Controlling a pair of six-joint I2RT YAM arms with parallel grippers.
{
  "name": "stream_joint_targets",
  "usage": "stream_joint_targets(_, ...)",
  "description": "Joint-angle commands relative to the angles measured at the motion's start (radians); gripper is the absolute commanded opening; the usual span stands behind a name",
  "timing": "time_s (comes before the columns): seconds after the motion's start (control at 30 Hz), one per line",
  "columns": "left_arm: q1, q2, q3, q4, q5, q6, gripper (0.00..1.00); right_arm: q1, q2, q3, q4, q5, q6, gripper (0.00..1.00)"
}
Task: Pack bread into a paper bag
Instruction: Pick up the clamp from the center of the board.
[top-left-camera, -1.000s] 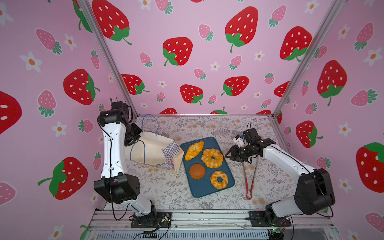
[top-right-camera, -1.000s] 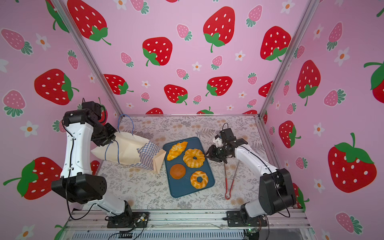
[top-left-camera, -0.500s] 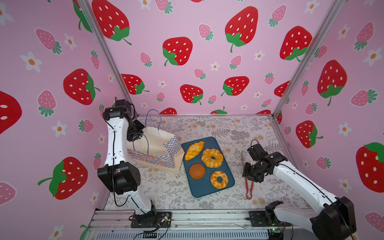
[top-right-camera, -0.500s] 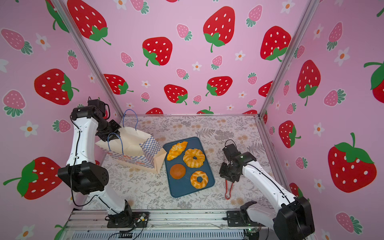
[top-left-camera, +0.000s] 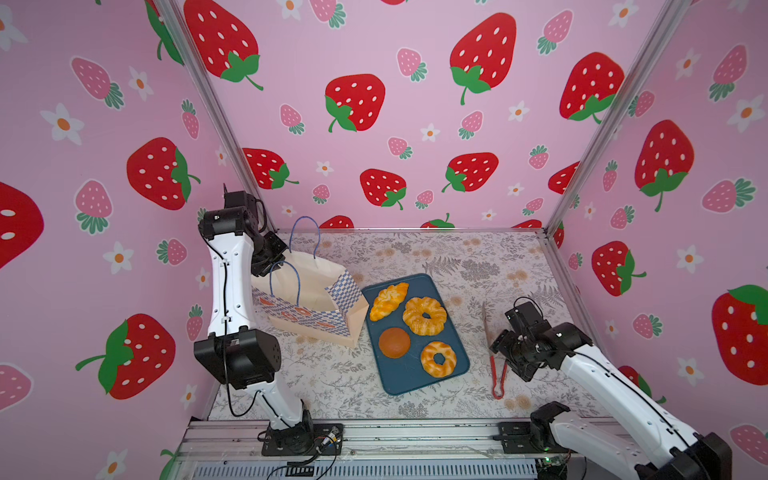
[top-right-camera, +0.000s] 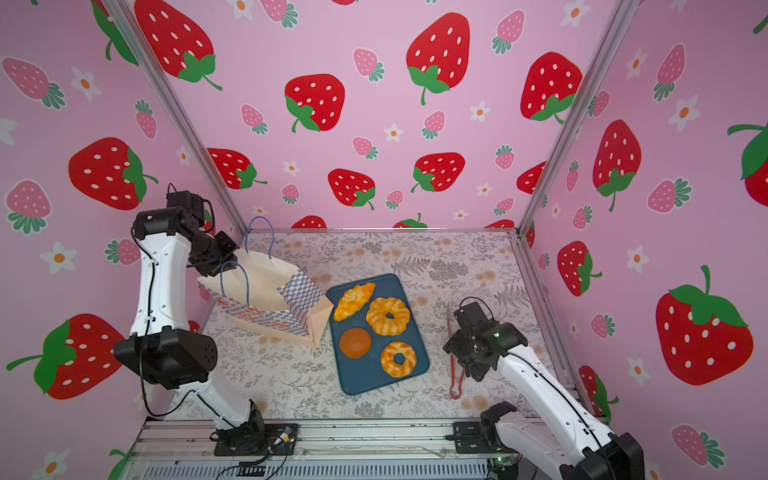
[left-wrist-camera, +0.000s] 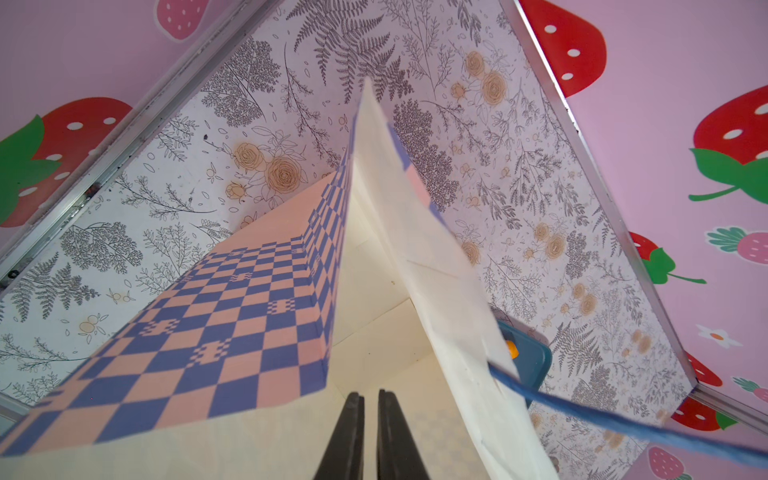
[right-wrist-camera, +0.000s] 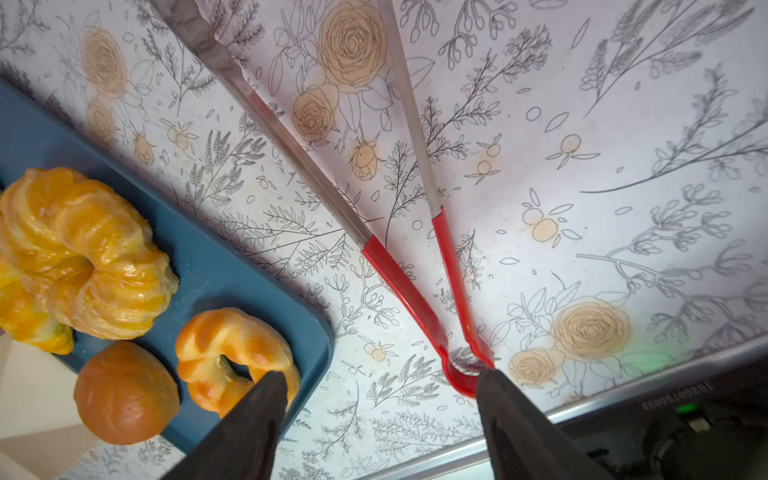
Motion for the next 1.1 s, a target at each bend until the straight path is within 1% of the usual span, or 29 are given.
stream_joint_targets(0.0, 0.004, 0.020, 0.029, -0.023, 0.028, 0.022, 0.14, -0.005, -0.067, -0.061, 0.095, -0.002, 0.007, 1.00)
stream_joint_targets(0.07, 0.004, 0.024, 0.030, -0.020, 0.035, 0.024, 0.14, -0.005, -0.019, -0.051, 0.055, 0.018, -0.018, 1.00)
stream_joint_targets(0.13, 0.004, 0.031, 0.035, -0.021, 0.044, 0.026, 0.14, -0.005, 0.062, -0.033, 0.026, 0.020, -0.064, 1.00)
stream_joint_targets(0.27, 0.004, 0.037, 0.037, -0.021, 0.048, 0.027, 0.13, -0.001, 0.164, 0.000, 0.038, 0.020, -0.119, 0.96)
stream_joint_targets(0.33, 0.004, 0.038, 0.034, -0.019, 0.054, 0.027, 0.13, -0.001, 0.241, 0.021, 0.042, 0.012, -0.147, 0.93)
stream_joint_targets(0.47, 0.003, 0.039, 0.023, -0.011, 0.067, 0.023, 0.13, 0.007, 0.437, 0.109, -0.021, 0.023, -0.212, 0.85)
stream_joint_targets(0.6, 0.004, 0.034, 0.001, 0.001, 0.075, 0.020, 0.13, 0.028, 0.581, 0.182, -0.071, 0.076, -0.274, 0.84)
stream_joint_targets(0.77, 0.004, 0.031, -0.009, 0.005, 0.076, 0.020, 0.13, 0.048, 0.659, 0.179, -0.075, 0.085, -0.339, 0.85)
stream_joint_targets(0.93, 0.004, 0.024, -0.008, 0.004, 0.071, 0.017, 0.13, 0.048, 0.659, 0.121, -0.067, 0.091, -0.357, 0.86)
stream_joint_targets(1.0, 0.004, 0.024, -0.010, 0.002, 0.070, 0.017, 0.13, 0.050, 0.639, 0.097, -0.042, 0.085, -0.360, 0.83)
stream_joint_targets(1.03, 0.003, 0.024, -0.010, 0.000, 0.070, 0.015, 0.13, 0.050, 0.631, 0.087, -0.028, 0.090, -0.365, 0.80)
stream_joint_targets(1.07, 0.003, 0.024, -0.010, -0.003, 0.068, 0.014, 0.13, 0.050, 0.624, 0.081, -0.020, 0.095, -0.370, 0.74)
